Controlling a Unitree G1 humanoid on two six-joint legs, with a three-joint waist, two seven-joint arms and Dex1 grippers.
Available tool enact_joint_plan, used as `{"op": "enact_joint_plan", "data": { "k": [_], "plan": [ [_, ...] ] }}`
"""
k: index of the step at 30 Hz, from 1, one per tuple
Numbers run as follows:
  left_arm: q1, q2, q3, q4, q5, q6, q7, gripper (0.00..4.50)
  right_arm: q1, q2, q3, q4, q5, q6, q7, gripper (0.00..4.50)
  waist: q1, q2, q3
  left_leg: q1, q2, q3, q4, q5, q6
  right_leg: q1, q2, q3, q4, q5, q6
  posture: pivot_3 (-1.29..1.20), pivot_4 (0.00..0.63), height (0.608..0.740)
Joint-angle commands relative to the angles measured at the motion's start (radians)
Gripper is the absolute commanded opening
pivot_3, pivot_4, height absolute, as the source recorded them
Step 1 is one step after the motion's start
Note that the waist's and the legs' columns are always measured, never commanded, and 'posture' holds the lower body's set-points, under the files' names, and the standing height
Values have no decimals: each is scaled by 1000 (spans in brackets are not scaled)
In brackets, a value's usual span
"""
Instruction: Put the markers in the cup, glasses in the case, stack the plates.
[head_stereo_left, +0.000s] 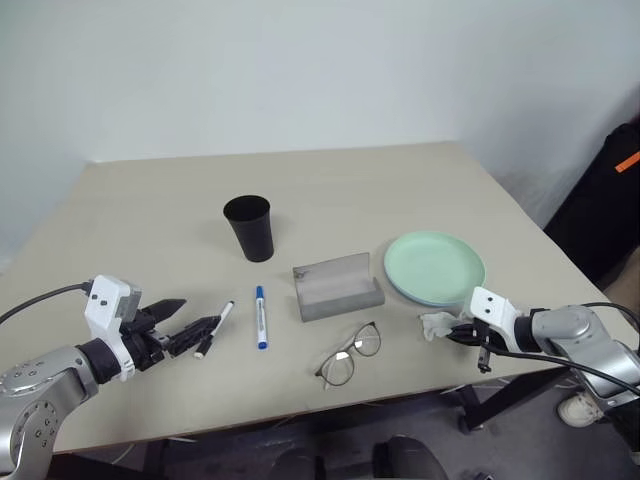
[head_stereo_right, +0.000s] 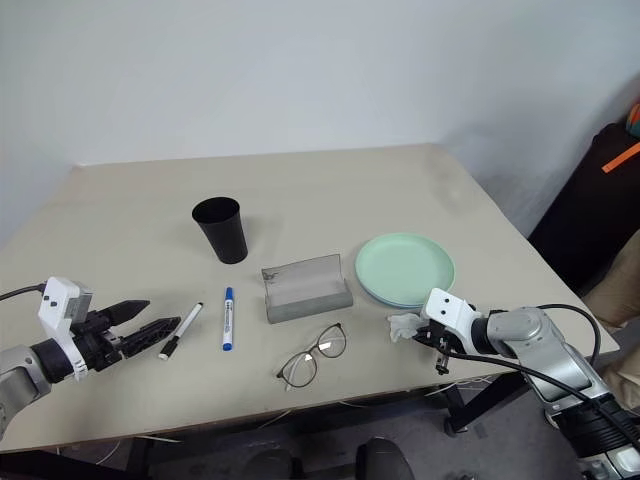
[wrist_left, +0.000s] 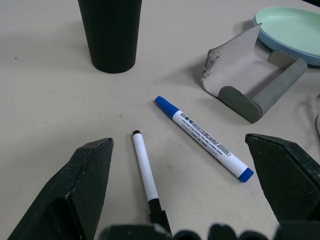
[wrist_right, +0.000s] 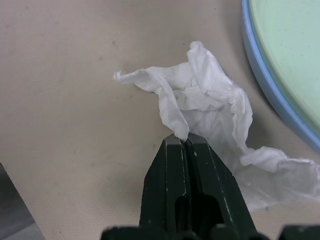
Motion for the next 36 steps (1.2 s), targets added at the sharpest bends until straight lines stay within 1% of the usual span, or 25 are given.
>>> {"op": "enact_joint_plan", "data": {
  "k": [1, 5, 7, 9, 11, 14, 16, 17, 19, 24, 27, 28, 33, 36],
  "plan": [
    [-16, 3, 10, -29, -7, -4, 1, 4500, -31, -13, -60, -63, 84, 40, 66, 35, 0, 0, 0, 0, 0, 0, 0, 0, 0, 0, 0, 0, 0, 0, 0, 0, 0, 740],
    [-19, 6, 9, -26, -7, -4, 0, 4500, -68, -29, -149, -165, 267, 134, 175, 35, -1, 1, 1, 0, 0, 0, 0, 2, 2, -1, 0, 0, 0, 1, 1, 0, 0, 740],
    [-20, 7, 9, -25, -7, -4, -1, 4500, -110, -21, -184, -175, 328, 174, 184, 35, -1, 1, 1, 0, 1, 0, 0, 1, 5, -1, 1, 0, 0, 1, 1, 0, 0, 740],
    [-22, 7, 8, -27, -8, -2, 1, 4500, -191, 19, -217, -130, 362, 207, 143, 35, 0, 0, 1, 0, 1, -1, 0, 0, 4, 0, 0, -1, 0, 1, 1, 0, 0, 740],
    [-23, 6, 7, -28, -8, -2, 1, 4500, -282, 59, -224, -40, 331, 206, 77, 35, -1, 0, 1, 0, 1, -1, 0, 0, 3, 0, 0, -1, 0, 1, 0, 0, 0, 740],
    [-28, 4, 1, -29, -9, 0, 3, 4500, -365, 86, -174, 104, 221, 153, 3, 35, 1, 0, 0, 0, 1, 0, 0, -1, 1, -1, 0, -2, 0, 2, -2, 0, 0, 740],
    [-31, 1, -4, -32, -9, 1, 6, 4500, -390, 99, -130, 190, 151, 108, -28, 35, 4, 0, 0, -1, 0, -1, 0, 1, 1, -1, 0, -3, 0, 2, -2, 0, 0, 740],
    [-32, -1, -6, -33, -9, 2, 8, 4500, -399, 110, -115, 225, 131, 94, -38, 35, 3, 0, 0, -2, 0, -1, 0, 3, -2, -1, -1, -3, -1, 2, -1, 0, 0, 740],
    [-31, -4, -7, -38, -11, 3, 11, 4500, -404, 130, -78, 288, 84, 55, -56, 35, 0, 2, 1, -3, 0, 0, 0, 4, -1, -3, -1, -2, -1, 3, -1, 0, 0, 740],
    [-30, -6, -5, -43, -12, 8, 15, 4500, -422, 157, -55, 394, 25, -18, -57, 35, -3, 2, 1, -2, 1, 2, 0, 4, -2, -3, 1, 0, 0, 2, 1, 0, 0, 740],
    [-30, -8, -6, -47, -14, 11, 18, 4500, -429, 163, -55, 423, 14, -47, -44, 588, -2, 2, 1, -2, 1, 3, 0, 4, -2, -3, 1, 1, 0, 2, 1, 0, 0, 740],
    [-30, -9, -7, -50, -15, 12, 19, 4500, -429, 161, -53, 428, 9, -59, -36, 846, -2, 2, 1, -1, 1, 3, 0, 4, -2, -2, 1, 1, 0, 2, 1, 0, 0, 740],
    [-36, -13, -16, -56, -15, 17, 22, 4500, -436, 154, -68, 408, 21, -74, 7, 2534, -2, 2, 1, -1, 1, 3, 0, 4, -2, -2, 1, 2, 0, 2, 1, 0, 0, 740],
    [-41, -15, -26, -62, -17, 19, 22, 4500, -418, 137, -91, 354, 68, -67, 78, 2534, -2, 2, 1, -1, 1, 3, 0, 4, -2, -3, 1, 2, 0, 2, 1, 0, 0, 740]
  ]
}}
